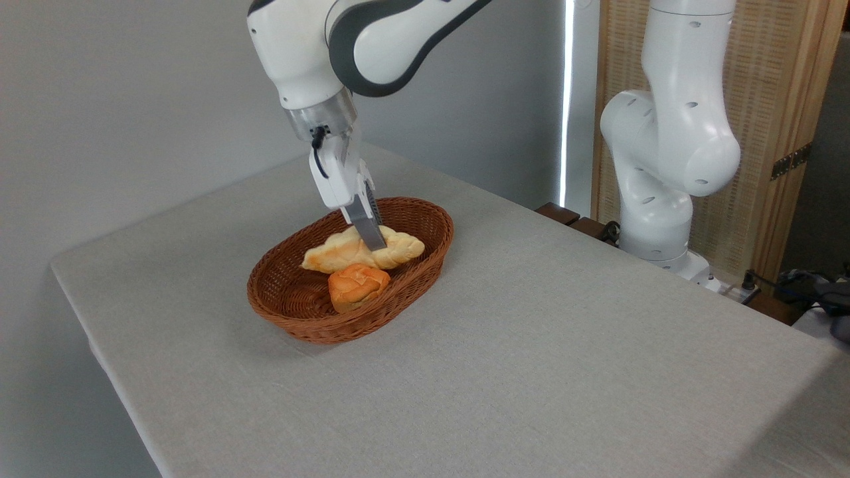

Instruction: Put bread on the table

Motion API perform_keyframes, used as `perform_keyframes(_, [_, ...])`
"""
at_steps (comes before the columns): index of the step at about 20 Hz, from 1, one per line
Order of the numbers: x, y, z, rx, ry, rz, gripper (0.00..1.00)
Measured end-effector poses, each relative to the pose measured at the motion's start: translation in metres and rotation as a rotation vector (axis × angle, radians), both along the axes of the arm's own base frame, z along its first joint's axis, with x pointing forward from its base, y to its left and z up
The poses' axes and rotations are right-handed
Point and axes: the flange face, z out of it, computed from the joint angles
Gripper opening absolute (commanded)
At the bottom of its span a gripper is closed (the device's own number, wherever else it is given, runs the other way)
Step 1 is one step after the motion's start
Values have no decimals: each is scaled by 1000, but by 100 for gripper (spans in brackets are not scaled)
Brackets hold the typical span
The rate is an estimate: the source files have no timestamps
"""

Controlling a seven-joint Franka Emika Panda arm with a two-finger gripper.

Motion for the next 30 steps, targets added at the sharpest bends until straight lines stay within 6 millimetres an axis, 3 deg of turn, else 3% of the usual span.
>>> perform_keyframes(3, [8,0,24,-21,-47,12,10])
perform_keyframes(5, [16,13,39,-35,-73,44,10])
perform_keyframes(9, [37,65,53,-51,-95,159,14])
perform_keyframes(17, [57,165,54,-60,-85,374,15])
perform_keyframes(18, [58,174,53,-61,-84,391,20])
perform_keyframes(19, [59,182,53,-62,-84,406,32])
perform_keyframes(20, [60,189,53,-63,-83,419,71])
perform_keyframes(21, [60,197,53,-64,-83,434,94])
perform_keyframes(22, [61,205,52,-65,-82,449,99])
perform_keyframes(24, [61,213,52,-66,-82,464,100])
perform_keyframes(30, [61,213,52,-66,-81,464,100])
